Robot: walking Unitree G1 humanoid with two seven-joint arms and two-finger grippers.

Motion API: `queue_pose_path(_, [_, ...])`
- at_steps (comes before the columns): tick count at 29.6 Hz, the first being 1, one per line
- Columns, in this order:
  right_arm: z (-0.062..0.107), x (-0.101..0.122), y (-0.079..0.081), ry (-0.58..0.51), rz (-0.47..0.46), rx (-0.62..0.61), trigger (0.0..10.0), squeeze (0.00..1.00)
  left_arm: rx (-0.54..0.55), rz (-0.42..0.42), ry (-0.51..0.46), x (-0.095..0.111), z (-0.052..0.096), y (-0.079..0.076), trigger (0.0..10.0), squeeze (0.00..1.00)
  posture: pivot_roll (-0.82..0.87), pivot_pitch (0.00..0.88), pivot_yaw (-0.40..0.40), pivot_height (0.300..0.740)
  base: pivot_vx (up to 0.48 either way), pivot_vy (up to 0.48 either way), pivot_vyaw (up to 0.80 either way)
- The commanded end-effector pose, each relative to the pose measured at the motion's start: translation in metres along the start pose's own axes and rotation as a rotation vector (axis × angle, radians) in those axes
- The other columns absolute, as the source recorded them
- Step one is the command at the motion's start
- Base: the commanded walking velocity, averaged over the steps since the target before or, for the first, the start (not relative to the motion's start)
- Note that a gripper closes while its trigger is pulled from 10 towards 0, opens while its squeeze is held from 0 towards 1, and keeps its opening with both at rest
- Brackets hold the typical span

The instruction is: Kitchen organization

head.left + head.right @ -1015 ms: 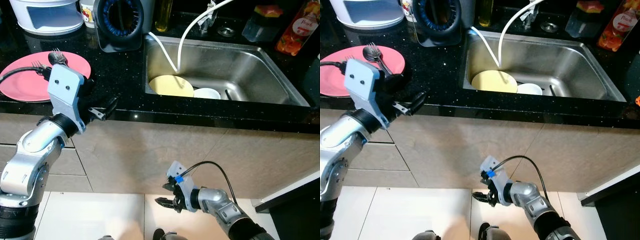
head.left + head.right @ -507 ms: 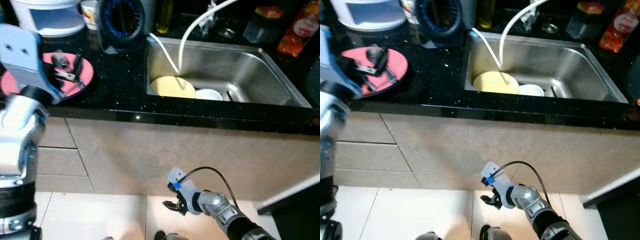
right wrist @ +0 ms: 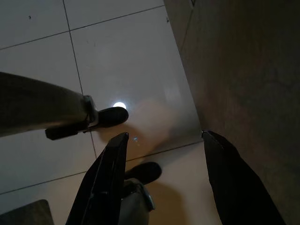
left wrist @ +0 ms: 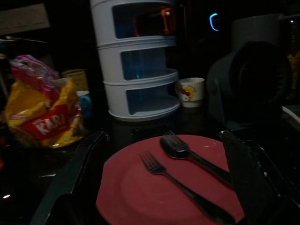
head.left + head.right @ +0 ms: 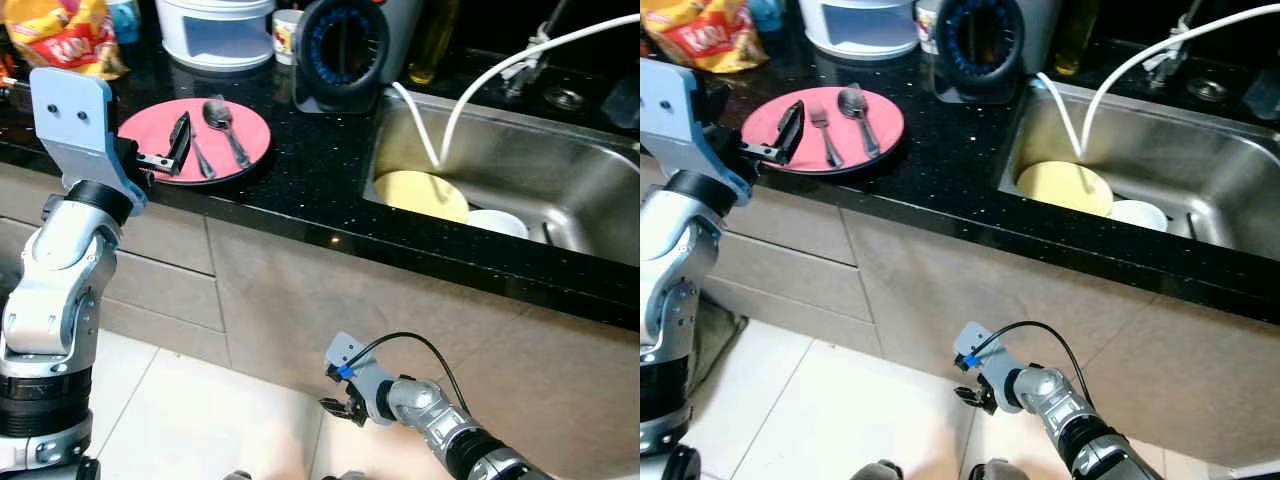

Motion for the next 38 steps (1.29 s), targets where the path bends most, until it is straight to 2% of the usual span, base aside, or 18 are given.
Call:
queue_pose_path(1, [0.000,-0.006,0.003,0.015,0.001,-0.001,10.0,0.00,0.001,-0.012,-0.011,0.002,0.000,0.001,10.0,0.00,0.20,0.092,-0.052,0.740,0.000,0.000,0.79])
queue_pose_path(7, [-0.002,-0.007,0.004,0.017,0.004,-0.002,10.0,0.00,0.001,-0.012,-0.010,0.001,0.001,0.001,10.0,0.00,0.20,0.091,-0.052,0.740,0.000,0.000,0.79])
queue_pose_path(12, [-0.003,-0.006,0.004,0.013,0.009,-0.010,10.0,0.00,-0.042,0.023,-0.002,-0.005,0.002,-0.017,10.0,0.00,0.19,0.092,-0.054,0.740,0.000,0.000,0.79])
queue_pose_path(23, [0.000,-0.011,-0.001,0.032,0.014,-0.045,10.0,0.00,-0.065,0.039,-0.007,-0.006,-0.001,-0.025,10.0,0.00,0.18,0.091,-0.058,0.740,0.000,0.000,0.79])
queue_pose_path(28, [0.000,-0.013,-0.006,0.052,0.039,-0.119,10.0,0.00,-0.075,0.043,-0.008,-0.006,-0.001,-0.026,10.0,0.00,0.18,0.087,-0.061,0.740,0.000,0.000,0.00])
queue_pose_path(33, [0.000,-0.013,-0.007,0.053,0.043,-0.118,10.0,0.00,-0.088,0.090,-0.015,-0.005,0.002,-0.027,10.0,0.00,0.18,0.085,-0.062,0.740,0.000,0.000,0.00])
queue_pose_path(38, [0.000,-0.013,-0.007,0.055,0.048,-0.122,10.0,0.00,-0.106,0.085,-0.016,-0.004,0.002,-0.029,10.0,0.00,0.18,0.086,-0.063,0.740,0.000,-0.378,0.00])
Point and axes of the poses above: a point about 5 cm out from each wrist's last joint towards the gripper, its own z axis pointing back from the gripper into the wrist, its own x axis along the axis of the wrist's last joint, y = z × x, the point moved 2 cm from there along -z, pointing out of the wrist towards the gripper, and after that the axes turned 8 degrees about -z, right-handed, at the moved point
